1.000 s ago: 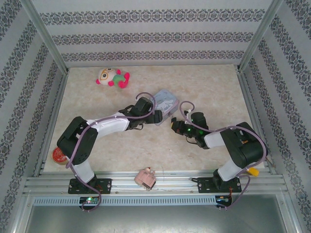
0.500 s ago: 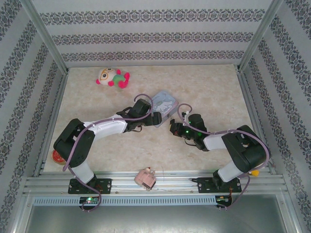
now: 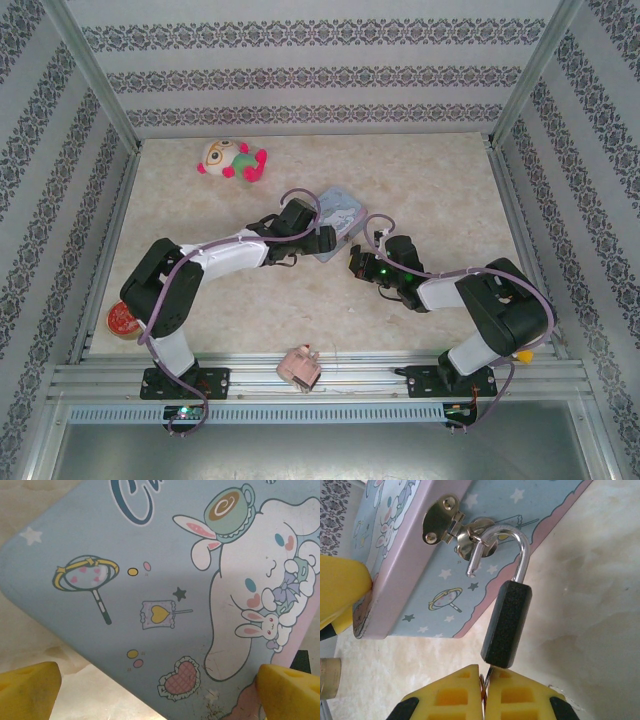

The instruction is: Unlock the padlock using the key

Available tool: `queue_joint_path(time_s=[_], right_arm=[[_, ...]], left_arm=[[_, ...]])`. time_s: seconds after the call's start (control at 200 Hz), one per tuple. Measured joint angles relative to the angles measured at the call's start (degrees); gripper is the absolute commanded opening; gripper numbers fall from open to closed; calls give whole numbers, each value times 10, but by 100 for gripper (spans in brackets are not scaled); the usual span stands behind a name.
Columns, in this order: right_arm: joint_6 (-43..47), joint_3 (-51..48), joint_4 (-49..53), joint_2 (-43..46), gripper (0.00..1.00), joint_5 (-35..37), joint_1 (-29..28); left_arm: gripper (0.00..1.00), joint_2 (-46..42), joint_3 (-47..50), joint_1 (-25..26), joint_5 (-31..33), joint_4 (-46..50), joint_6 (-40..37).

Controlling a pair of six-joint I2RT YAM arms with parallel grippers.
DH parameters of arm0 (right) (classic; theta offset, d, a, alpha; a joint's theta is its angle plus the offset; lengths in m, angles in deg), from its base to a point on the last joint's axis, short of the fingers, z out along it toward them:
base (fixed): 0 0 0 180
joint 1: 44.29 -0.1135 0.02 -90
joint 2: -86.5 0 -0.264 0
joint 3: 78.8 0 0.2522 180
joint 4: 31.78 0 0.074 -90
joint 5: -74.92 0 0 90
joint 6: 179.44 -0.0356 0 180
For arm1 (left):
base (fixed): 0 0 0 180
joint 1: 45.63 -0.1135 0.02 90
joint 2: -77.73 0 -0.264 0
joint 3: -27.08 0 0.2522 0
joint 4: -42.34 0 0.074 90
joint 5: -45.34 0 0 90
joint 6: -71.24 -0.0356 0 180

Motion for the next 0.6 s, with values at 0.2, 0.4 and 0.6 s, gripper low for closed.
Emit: queue_joint_path(time_s=[0.2,0.4,0.6], right_arm=[[-11,3,-4,0,0,9,-8],[-14,8,-4,0,0,15,-11],[-14,9,-4,0,0,17,-11]], left_arm=[[99,0,3,0,-3,-2,0],[99,0,6,0,-8,-9,3],[99,0,10,0,-11,-17,9]])
